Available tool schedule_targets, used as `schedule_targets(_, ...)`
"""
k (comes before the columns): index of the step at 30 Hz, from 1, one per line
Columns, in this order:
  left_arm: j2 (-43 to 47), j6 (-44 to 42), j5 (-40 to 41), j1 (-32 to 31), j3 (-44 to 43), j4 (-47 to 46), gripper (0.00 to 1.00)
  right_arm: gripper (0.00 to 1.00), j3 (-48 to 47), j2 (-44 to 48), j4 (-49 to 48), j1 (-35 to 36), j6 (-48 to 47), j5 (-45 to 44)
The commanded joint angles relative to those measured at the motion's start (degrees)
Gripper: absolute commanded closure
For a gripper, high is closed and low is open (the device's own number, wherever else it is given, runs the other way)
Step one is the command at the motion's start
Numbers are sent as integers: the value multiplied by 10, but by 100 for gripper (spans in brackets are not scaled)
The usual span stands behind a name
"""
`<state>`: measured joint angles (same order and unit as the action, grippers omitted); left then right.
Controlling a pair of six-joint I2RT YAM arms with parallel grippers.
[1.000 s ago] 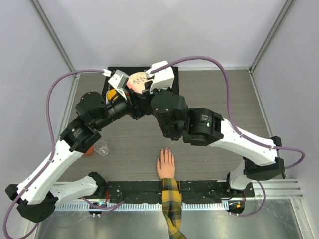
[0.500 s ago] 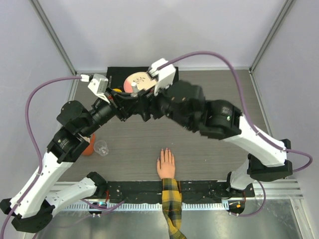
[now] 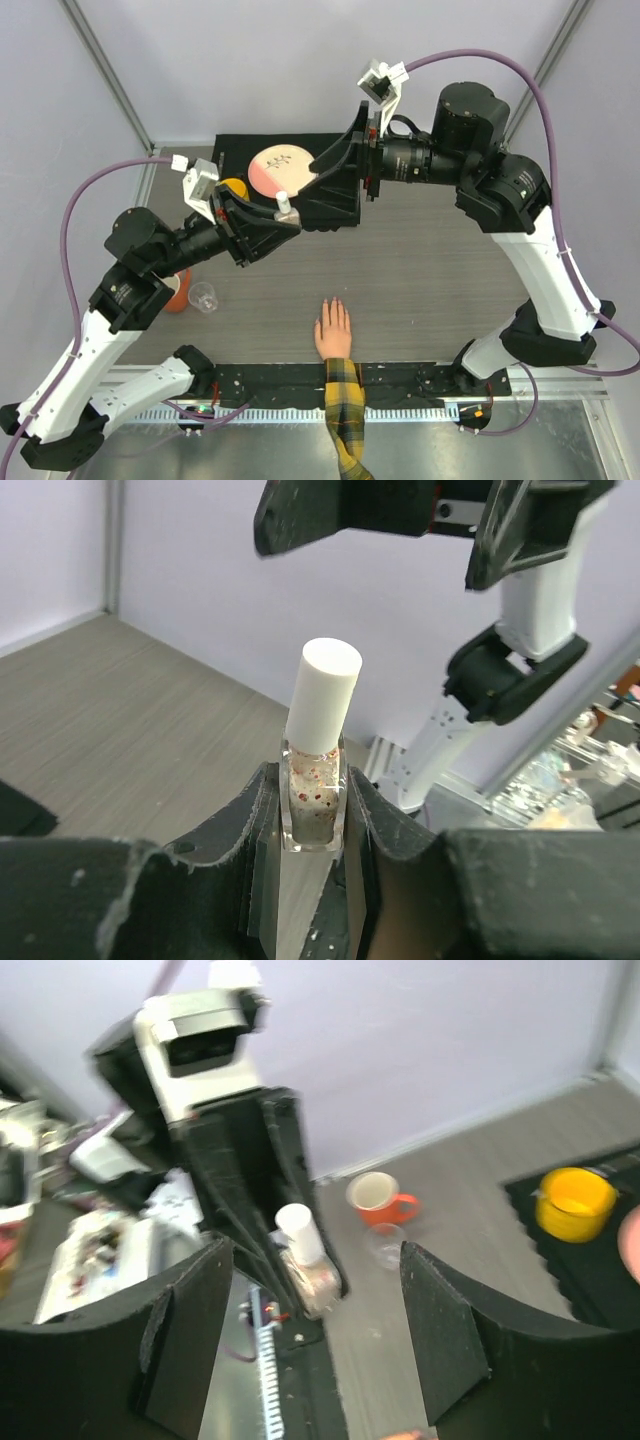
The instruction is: Paint the nails
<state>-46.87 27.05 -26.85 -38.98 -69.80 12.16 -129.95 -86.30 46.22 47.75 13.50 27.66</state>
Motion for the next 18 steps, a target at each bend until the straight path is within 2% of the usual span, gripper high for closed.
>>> schedule_targets(1,3,51,-78,-2,-7,-71,100,29,31,-2,-91,-26,43,212)
schedule_targets(4,-3,76,-99,-2,-8,-99,100,35,50,-4,-124,-34,63,247)
schedule_targets(7,-9,93,-114,-2,-10,-108,100,37,48,-18,-141,-35,76,262)
schedule_targets(13,-14,96,-122,-2,-13,-108,100,43,75,-25,-197,-35,112,287)
schedule_targets(18,-16,94,-120,-2,-12,-108,100,51,87,-25,-203,-34,121,297)
